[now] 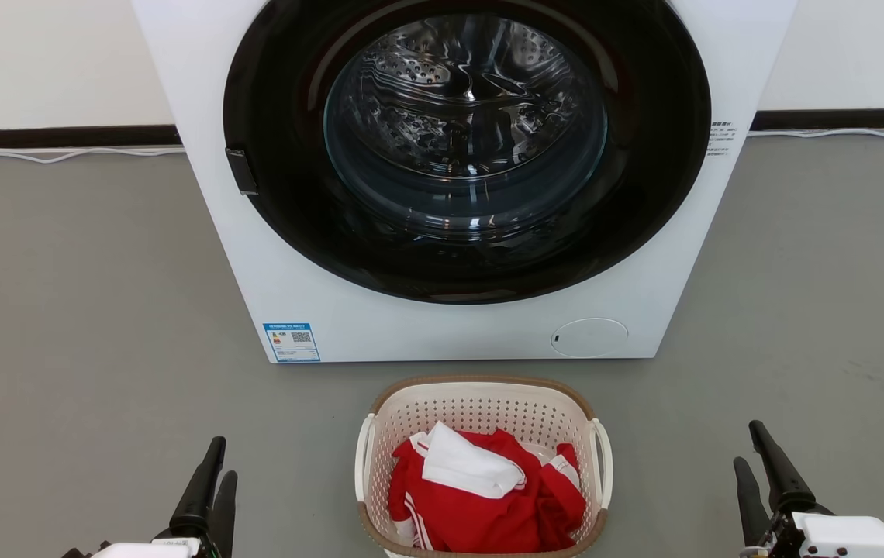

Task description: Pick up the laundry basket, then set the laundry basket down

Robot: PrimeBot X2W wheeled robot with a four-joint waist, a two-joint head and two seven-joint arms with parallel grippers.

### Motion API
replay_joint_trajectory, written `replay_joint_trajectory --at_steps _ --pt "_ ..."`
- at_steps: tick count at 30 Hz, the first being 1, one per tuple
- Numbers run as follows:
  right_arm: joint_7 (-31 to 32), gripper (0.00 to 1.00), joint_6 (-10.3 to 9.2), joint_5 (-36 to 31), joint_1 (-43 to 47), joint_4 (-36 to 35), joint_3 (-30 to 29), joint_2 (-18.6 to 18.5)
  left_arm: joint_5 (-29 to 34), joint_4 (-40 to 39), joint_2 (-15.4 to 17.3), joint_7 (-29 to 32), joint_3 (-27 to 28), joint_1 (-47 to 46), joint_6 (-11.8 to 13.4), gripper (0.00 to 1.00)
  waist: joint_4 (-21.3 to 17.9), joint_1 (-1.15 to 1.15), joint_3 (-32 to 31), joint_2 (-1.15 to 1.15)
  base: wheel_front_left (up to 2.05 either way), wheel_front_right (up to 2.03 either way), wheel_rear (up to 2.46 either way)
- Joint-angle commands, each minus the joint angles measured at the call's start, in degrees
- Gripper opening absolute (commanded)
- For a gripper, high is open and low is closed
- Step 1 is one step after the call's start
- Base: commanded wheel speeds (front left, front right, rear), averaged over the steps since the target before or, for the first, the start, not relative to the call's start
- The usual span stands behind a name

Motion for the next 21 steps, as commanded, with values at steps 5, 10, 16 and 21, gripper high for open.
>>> replay_joint_trajectory --at_steps 5,10,16,21 --pt "-1.18 1.00 0.04 -0.59 -1.56 -2.02 0.48 -0.46 0.33 -1.99 0.33 -1.04 -0.46 -1.82 -0.08 1.00 0.00 0.12 -0.15 0.00 0.00 0.00 0.00" --pt "-2.02 1.00 0.06 -2.79 -1.39 -2.63 0.46 -0.48 1.76 -2.26 0.37 -1.88 -0.70 -1.68 -0.10 1.00 -0.03 0.01 -0.03 0.00 0.00 0.00 0.00" --pt "-3.02 1.00 0.08 -7.42 -1.35 -3.48 0.56 -0.51 4.63 -2.34 0.42 -2.89 -0.84 -1.76 0.00 1.00 -0.09 0.00 -0.03 0.00 0.00 0.00 0.00" --pt "-3.69 1.00 0.09 -11.20 -1.35 -4.13 0.63 -0.53 7.26 -2.63 0.46 -3.56 -0.94 -1.85 0.29 1.00 -0.10 0.00 -0.02 0.00 0.00 0.00 0.00"
